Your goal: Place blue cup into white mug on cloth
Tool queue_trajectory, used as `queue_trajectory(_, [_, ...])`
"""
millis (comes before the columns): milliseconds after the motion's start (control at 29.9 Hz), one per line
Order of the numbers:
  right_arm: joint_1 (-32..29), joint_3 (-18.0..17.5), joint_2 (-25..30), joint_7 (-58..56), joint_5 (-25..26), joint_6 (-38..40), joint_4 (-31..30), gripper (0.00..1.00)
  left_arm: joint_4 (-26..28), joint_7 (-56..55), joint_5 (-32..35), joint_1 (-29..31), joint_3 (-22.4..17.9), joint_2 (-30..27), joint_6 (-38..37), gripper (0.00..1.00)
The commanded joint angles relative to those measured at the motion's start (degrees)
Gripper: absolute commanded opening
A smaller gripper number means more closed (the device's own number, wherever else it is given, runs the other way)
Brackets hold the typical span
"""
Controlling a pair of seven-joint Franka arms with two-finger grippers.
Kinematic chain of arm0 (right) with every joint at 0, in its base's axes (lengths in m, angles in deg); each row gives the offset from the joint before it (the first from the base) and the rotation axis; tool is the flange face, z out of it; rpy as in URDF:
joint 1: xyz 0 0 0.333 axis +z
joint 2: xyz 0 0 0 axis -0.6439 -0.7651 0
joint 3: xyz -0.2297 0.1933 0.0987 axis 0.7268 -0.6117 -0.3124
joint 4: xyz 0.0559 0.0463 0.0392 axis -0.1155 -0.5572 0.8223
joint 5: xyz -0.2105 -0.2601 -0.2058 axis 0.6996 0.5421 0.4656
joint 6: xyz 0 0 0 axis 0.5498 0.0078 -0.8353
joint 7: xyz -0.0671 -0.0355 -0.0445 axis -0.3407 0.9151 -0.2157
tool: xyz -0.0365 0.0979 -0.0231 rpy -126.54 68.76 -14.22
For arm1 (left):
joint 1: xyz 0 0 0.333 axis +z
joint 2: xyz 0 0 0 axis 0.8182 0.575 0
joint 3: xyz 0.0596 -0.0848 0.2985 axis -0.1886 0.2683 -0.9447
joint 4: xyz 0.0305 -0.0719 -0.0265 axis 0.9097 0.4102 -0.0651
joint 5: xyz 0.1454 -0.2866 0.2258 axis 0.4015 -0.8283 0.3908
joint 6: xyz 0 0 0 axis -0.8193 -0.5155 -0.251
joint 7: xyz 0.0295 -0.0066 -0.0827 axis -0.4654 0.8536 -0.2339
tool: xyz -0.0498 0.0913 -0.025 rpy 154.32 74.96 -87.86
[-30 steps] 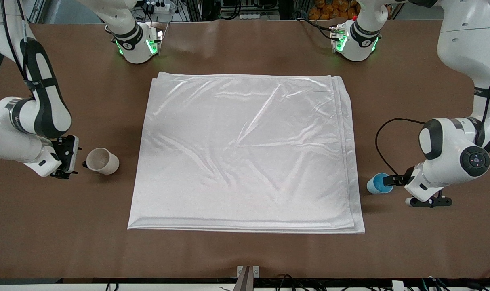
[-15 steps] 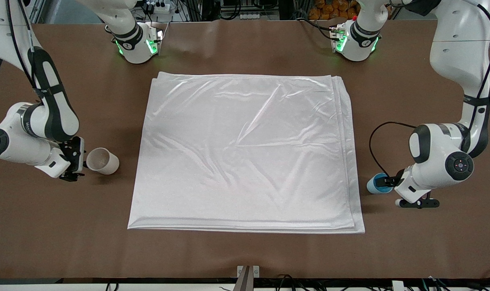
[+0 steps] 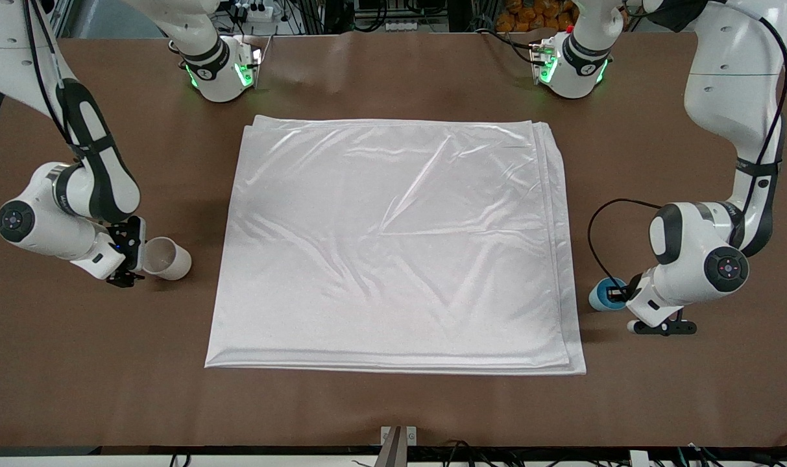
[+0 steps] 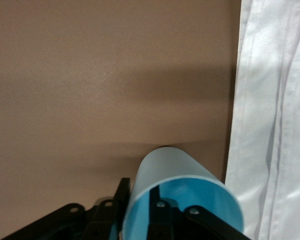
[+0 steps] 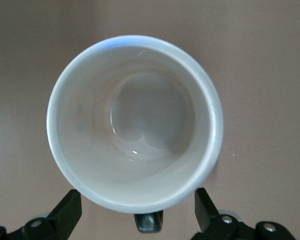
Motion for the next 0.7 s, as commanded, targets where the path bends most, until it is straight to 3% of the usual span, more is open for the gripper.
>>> queue_trajectory(0, [-0.54, -0.23, 0.55, -2.43, -0.99, -1.57, -1.31, 1.00, -0.66, 0.43, 1.40, -0.08, 0.17, 0.15, 0.45, 0.00])
queue_trajectory(668, [-0.98, -0.23, 0.55, -4.63, -0.99, -4.37, -3.50, 0.96, -1.10, -0.36, 0.88, -0.43, 3.95, -5.38, -2.17, 0.00])
